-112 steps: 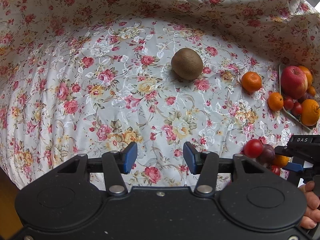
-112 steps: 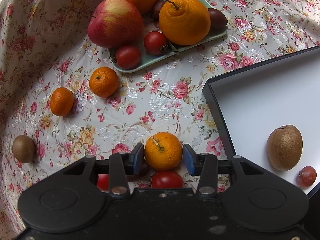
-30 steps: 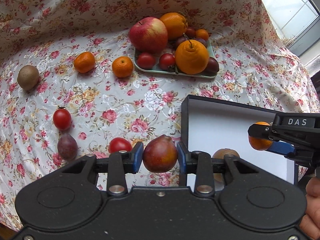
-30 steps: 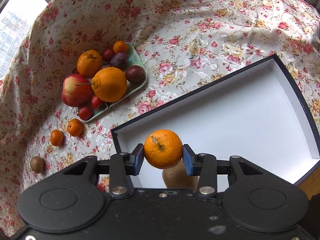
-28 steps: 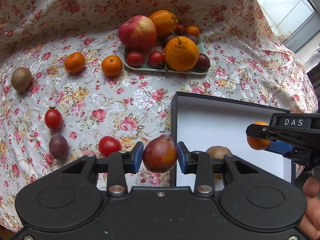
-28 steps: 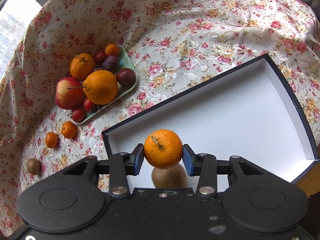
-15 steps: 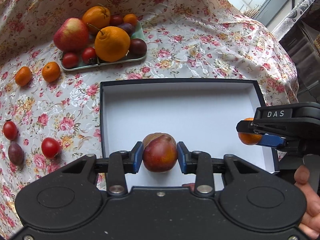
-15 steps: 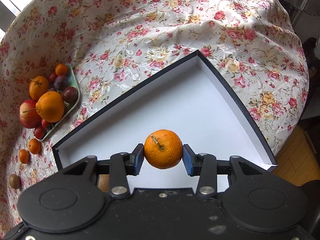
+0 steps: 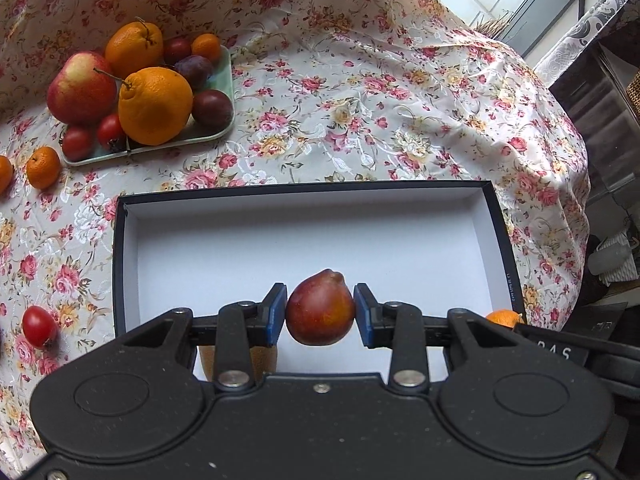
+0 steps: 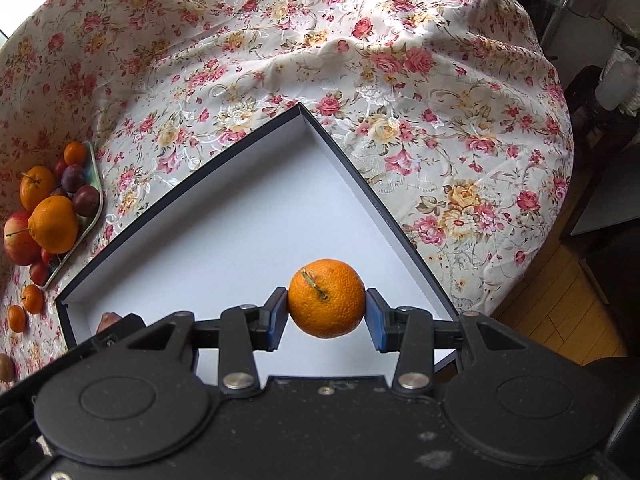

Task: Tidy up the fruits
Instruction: 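Carry both fruits to the box, opening the left tool to drop the plum while the right holds the mandarin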

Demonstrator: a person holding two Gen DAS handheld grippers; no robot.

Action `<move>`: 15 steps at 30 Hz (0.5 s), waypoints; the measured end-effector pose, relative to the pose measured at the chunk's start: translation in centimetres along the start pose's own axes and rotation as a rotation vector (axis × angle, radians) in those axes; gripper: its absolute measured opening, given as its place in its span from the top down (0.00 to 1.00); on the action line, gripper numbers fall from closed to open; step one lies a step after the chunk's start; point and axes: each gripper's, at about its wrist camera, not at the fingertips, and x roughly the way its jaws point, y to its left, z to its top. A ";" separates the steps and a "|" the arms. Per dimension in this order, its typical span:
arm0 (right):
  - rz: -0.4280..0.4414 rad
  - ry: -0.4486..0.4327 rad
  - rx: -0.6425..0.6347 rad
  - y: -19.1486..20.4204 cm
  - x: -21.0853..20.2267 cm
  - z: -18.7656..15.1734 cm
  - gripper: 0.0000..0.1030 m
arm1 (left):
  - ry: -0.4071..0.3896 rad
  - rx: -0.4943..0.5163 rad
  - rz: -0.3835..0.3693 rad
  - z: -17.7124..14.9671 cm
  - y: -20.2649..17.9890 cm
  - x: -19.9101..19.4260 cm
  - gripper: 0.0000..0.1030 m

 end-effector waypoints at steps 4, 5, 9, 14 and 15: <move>0.003 0.009 -0.028 -0.4 0.0 -0.2 0.58 | 0.005 -0.005 0.013 0.2 -0.7 0.9 0.57; 0.006 0.013 -0.032 -0.5 0.1 -0.3 0.58 | 0.009 -0.008 0.014 0.2 -0.8 1.1 0.57; 0.006 0.009 -0.048 -1.0 -0.1 -0.5 0.58 | 0.013 -0.006 0.042 0.0 -1.3 1.7 0.57; -0.031 0.003 -0.066 -0.6 0.4 -0.3 0.58 | -0.032 0.034 0.059 -0.3 -1.4 0.8 0.49; -0.012 -0.002 -0.061 -0.4 0.2 -0.1 0.58 | -0.035 0.032 0.061 -0.2 -1.2 0.7 0.45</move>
